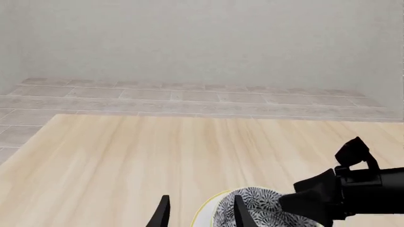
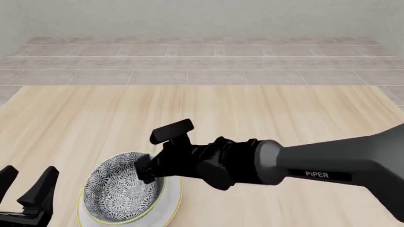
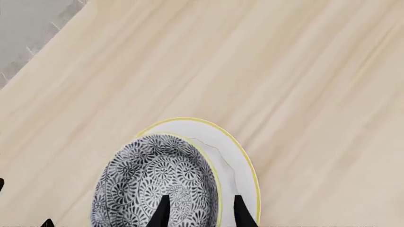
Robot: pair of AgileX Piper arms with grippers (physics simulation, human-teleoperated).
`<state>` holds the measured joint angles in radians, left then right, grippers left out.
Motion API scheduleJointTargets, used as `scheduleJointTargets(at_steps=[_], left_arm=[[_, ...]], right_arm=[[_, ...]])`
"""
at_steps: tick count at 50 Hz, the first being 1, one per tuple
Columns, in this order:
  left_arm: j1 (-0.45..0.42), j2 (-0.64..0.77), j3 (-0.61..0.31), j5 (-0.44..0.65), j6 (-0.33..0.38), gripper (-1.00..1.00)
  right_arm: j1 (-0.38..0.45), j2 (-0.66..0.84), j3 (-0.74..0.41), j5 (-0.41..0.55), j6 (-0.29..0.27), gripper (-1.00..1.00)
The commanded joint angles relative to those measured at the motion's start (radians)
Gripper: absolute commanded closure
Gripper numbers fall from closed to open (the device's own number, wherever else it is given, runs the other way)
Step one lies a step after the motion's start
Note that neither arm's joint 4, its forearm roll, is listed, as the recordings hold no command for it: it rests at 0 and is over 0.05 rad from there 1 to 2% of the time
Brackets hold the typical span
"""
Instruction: Put the bowl on the plate.
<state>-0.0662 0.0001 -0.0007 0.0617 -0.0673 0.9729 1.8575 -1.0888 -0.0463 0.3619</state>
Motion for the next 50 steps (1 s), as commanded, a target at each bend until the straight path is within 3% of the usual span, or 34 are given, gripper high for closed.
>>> scheduleJointTargets(at_steps=[1,23,50], left_arm=[[-0.005,0.0,-0.001,-0.001,0.002,-1.0],[-0.019,0.0,-0.001,-0.002,0.008,-1.0],[-0.038,0.0,-0.02,0.006,0.015,-1.0]], right_arm=[[-0.008,-0.057,-0.006,0.047,-0.029,-1.0],[-0.052,-0.203,0.003,0.127,-0.084,-1.0],[-0.045,-0.384,0.105,0.109,-0.077,-1.0]])
